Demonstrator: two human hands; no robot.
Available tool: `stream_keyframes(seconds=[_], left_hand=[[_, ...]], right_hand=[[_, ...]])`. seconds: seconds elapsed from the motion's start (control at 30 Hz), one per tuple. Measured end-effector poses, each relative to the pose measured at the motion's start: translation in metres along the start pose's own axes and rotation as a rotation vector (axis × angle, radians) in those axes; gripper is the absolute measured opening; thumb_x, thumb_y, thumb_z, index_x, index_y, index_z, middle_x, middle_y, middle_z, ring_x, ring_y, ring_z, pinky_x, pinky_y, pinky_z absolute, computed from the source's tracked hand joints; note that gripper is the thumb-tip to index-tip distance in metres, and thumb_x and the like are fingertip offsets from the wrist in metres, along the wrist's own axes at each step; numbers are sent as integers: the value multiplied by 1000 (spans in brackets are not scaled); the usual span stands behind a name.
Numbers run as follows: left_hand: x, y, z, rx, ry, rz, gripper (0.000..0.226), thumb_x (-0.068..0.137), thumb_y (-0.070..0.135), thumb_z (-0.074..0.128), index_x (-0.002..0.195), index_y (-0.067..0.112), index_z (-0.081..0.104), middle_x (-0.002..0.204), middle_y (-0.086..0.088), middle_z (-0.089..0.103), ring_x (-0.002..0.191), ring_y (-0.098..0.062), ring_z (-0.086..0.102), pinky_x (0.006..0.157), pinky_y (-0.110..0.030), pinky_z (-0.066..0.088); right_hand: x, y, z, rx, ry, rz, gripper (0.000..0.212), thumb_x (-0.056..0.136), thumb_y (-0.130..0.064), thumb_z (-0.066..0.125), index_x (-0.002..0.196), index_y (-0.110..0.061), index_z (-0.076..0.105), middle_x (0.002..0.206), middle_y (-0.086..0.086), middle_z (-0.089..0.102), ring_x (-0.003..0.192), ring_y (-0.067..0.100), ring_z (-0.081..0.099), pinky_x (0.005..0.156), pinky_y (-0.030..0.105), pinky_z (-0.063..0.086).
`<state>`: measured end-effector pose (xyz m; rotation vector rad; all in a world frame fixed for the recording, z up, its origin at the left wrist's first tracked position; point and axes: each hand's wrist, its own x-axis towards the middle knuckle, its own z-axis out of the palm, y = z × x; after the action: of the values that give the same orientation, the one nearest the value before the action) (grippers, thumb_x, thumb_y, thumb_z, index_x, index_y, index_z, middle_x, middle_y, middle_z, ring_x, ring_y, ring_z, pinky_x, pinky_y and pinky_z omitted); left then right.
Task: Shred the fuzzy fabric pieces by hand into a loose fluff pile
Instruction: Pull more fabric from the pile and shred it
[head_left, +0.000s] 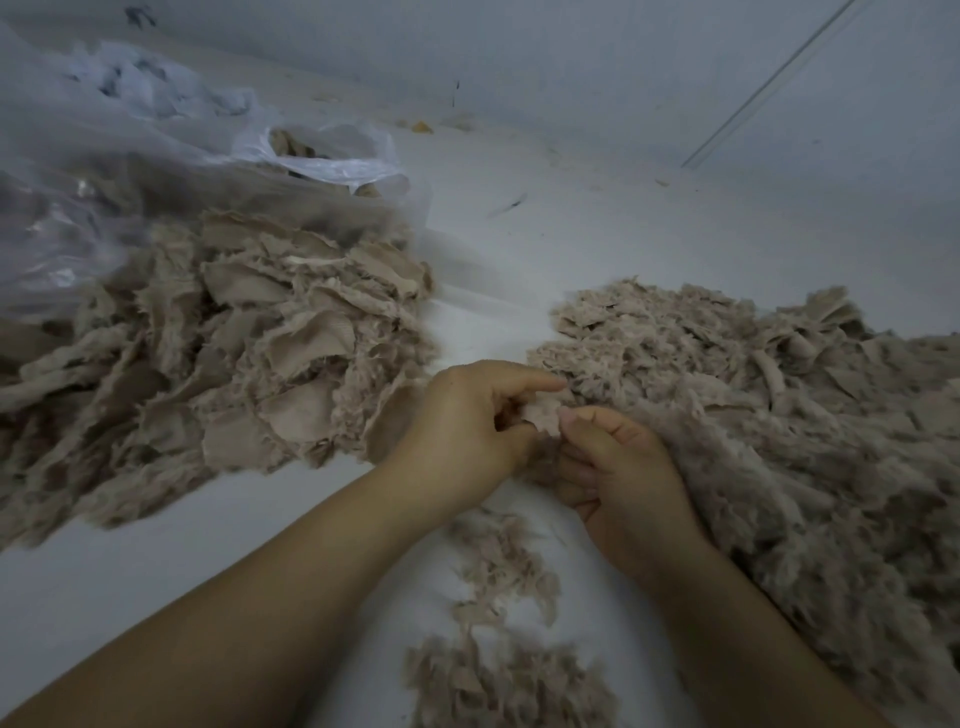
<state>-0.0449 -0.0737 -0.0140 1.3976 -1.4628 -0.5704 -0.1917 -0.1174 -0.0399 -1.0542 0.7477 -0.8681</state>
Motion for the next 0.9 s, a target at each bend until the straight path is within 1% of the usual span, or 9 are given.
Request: stream_keyframes(seconds=[0.07,0.13,0.23,0.33,0.43,0.57,0.73,0.8,0.9], left_hand=[[0,2,-1,-115,77,-80,35,78,-7,73,95,23,74,67,2,66,55,-12,64,64,-40,59],[0,2,-1,-124,122,-74,34,78,-6,75,86,27,71,66,0,67,56,-17,67,66,-44,59],[-2,2,-1,36,62,102,28,76,-4,77,90,20,76,75,12,65,67,-3,63,68,-26,56],[-3,0,2,187,35,233,31,76,-6,73,99,13,76,81,24,56,75,12,54,70,-4,42],[-2,-5,2,194,82,129,36,77,-7,70,105,15,75,83,15,62,73,8,57,72,-7,46],[-2,-10,1,174,104,26,27,86,-1,66,108,14,70,82,11,62,72,-6,63,73,-26,55],[-3,-16,0,194,139,-24,16,91,7,63,106,14,62,80,9,60,69,-9,62,67,-28,54],[-1,-14,-1,44,105,-134,5,92,17,64,97,16,62,74,1,62,58,-14,62,56,-31,54],[0,-12,2,-271,7,-350,22,92,31,67,94,10,62,70,-12,67,45,-29,58,39,-28,43]], right_hand=[[0,-2,1,52,17,19,41,101,-10,46,63,-16,63,45,-7,53,35,1,46,34,12,29],[0,-4,2,82,18,23,43,101,-14,48,62,-19,66,47,-7,53,36,0,44,35,13,28],[-2,-4,4,31,-26,-5,37,92,-29,55,58,-24,68,48,-7,52,38,0,37,37,14,28],[-1,-1,2,23,2,-14,23,83,-29,61,66,-15,63,51,-1,38,41,4,28,38,17,26],[0,2,-1,49,42,-11,24,87,-22,59,65,-15,63,51,-2,37,41,4,29,38,17,27],[0,0,-1,71,38,1,23,84,-24,62,64,-15,56,54,-4,30,45,5,23,41,18,21],[1,0,-2,114,51,-9,27,88,-20,60,62,-17,57,53,-6,30,43,3,25,40,16,20],[2,0,0,140,49,-2,34,93,-16,56,60,-19,63,52,-7,32,42,3,26,39,16,21],[1,-3,3,209,36,11,23,85,-16,58,62,-17,63,51,-7,34,41,2,28,37,15,24]])
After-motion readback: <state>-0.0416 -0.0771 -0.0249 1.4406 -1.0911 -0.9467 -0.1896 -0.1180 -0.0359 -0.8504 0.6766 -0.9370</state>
